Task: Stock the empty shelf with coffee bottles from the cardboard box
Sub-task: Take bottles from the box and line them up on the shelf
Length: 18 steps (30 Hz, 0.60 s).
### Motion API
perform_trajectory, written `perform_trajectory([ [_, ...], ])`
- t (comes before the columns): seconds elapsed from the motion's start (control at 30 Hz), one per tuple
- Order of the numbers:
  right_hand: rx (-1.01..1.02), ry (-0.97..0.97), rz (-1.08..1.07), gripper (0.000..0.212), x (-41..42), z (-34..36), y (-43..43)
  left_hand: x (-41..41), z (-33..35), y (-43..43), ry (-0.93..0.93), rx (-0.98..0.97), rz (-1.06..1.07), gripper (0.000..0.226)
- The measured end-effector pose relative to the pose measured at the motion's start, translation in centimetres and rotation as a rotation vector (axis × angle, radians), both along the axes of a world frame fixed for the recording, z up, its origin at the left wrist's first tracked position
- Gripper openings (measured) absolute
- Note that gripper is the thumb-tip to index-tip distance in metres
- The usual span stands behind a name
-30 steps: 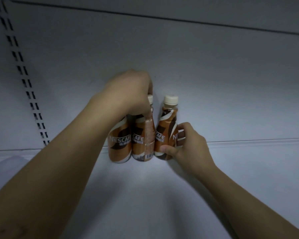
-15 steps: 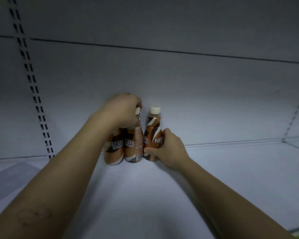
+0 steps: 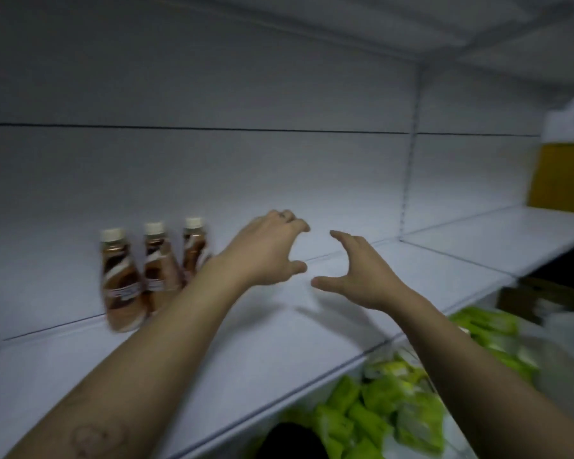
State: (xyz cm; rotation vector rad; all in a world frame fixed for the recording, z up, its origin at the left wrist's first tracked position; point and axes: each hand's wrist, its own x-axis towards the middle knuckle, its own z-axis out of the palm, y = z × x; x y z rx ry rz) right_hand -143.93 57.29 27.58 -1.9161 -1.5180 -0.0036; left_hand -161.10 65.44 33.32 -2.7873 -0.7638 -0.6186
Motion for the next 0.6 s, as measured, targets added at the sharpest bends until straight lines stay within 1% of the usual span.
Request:
perform_trajectory([
  [0.13,-0.075,-0.007,-0.283,0.099,7.2,-2.0,-9.2,10.1,-2.7,-5.4,0.081,-0.076,-0.256,0.067],
  [0.27,-0.155,0.045,-0.546,0.099,12.7,-5.8,-19.1,19.1,-7.0,-12.0,0.171,-0.165,-0.47,0.066],
  [0.43,-0.274,0.16,-0.832,0.097,15.7,-12.5,-29.3,27.2,-14.3,-19.9,0.294,-0.335,-0.657,0.068],
  [0.6,-0.484,0.361,-1.062,0.095,16.7,-19.7,-37.2,32.6,-22.0,-27.2,0.472,-0.472,-0.798,0.068],
])
